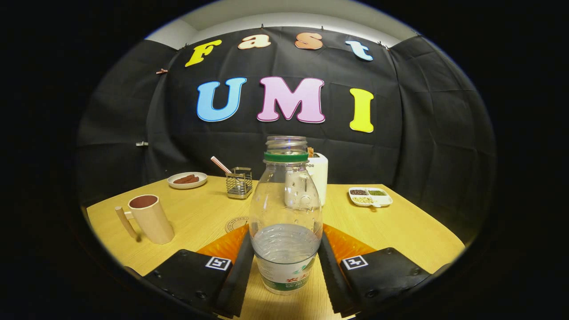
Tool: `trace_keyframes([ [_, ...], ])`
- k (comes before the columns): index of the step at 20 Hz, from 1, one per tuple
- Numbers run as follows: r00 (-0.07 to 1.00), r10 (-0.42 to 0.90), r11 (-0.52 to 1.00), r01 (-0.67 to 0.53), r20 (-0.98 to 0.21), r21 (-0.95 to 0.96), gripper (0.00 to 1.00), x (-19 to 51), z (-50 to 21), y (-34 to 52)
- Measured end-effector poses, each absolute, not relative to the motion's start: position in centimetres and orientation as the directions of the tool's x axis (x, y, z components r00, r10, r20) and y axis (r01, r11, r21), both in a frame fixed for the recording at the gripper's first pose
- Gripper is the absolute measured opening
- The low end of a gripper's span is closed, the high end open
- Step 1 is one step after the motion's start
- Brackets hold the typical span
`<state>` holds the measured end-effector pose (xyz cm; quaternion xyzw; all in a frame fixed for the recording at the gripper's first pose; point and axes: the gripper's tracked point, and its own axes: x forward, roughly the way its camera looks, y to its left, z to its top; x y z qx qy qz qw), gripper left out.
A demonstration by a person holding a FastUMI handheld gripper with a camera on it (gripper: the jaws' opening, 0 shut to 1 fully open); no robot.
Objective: Take the bottle from table, then pour the juice into the cup, finally place the bottle on the coaster
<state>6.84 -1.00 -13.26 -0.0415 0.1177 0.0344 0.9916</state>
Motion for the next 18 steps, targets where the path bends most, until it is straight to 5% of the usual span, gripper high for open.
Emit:
trace_keyframes([
  [18,0.980,0.103,0.872,-0.172,-0.173,-0.458,0.75,9.2,-9.2,2.7],
])
